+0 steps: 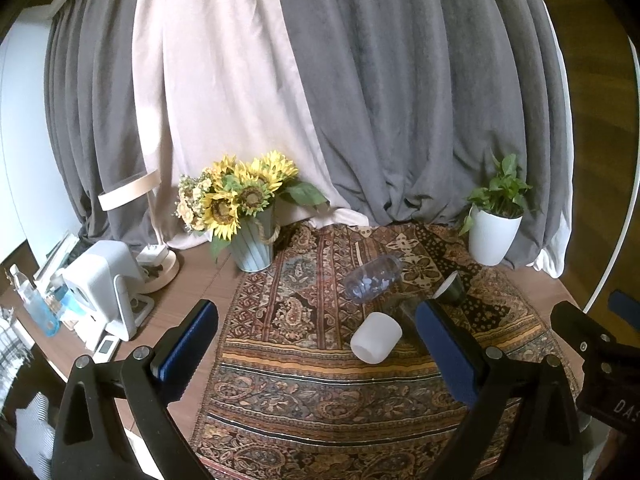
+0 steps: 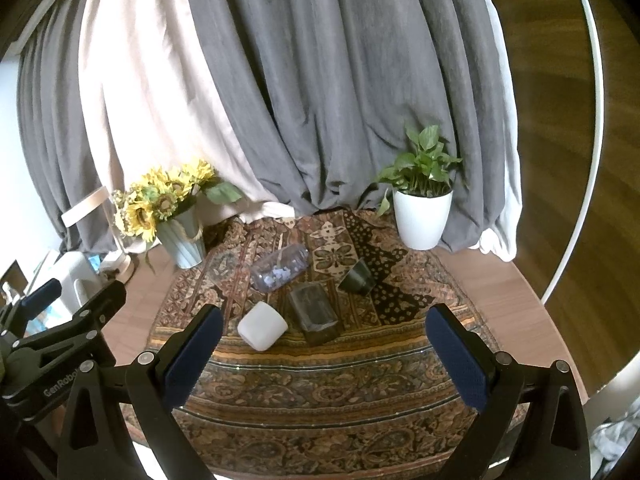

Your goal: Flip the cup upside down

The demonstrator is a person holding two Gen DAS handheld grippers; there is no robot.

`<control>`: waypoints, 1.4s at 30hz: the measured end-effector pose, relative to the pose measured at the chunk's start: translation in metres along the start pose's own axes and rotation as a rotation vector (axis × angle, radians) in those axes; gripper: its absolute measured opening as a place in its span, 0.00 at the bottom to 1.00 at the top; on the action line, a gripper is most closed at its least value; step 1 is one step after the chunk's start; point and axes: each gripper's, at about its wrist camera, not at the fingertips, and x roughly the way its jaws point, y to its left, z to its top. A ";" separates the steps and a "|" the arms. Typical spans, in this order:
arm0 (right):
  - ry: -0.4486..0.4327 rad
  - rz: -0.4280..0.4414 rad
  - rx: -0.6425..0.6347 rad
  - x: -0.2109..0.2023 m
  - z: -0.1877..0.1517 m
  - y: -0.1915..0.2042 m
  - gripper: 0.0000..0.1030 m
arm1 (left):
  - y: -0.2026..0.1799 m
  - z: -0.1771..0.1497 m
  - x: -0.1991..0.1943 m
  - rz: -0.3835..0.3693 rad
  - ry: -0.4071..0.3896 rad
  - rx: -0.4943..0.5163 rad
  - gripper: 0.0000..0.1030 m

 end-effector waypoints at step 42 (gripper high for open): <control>0.004 0.003 0.001 -0.002 -0.004 -0.001 0.99 | -0.002 0.002 -0.006 -0.001 -0.010 0.007 0.99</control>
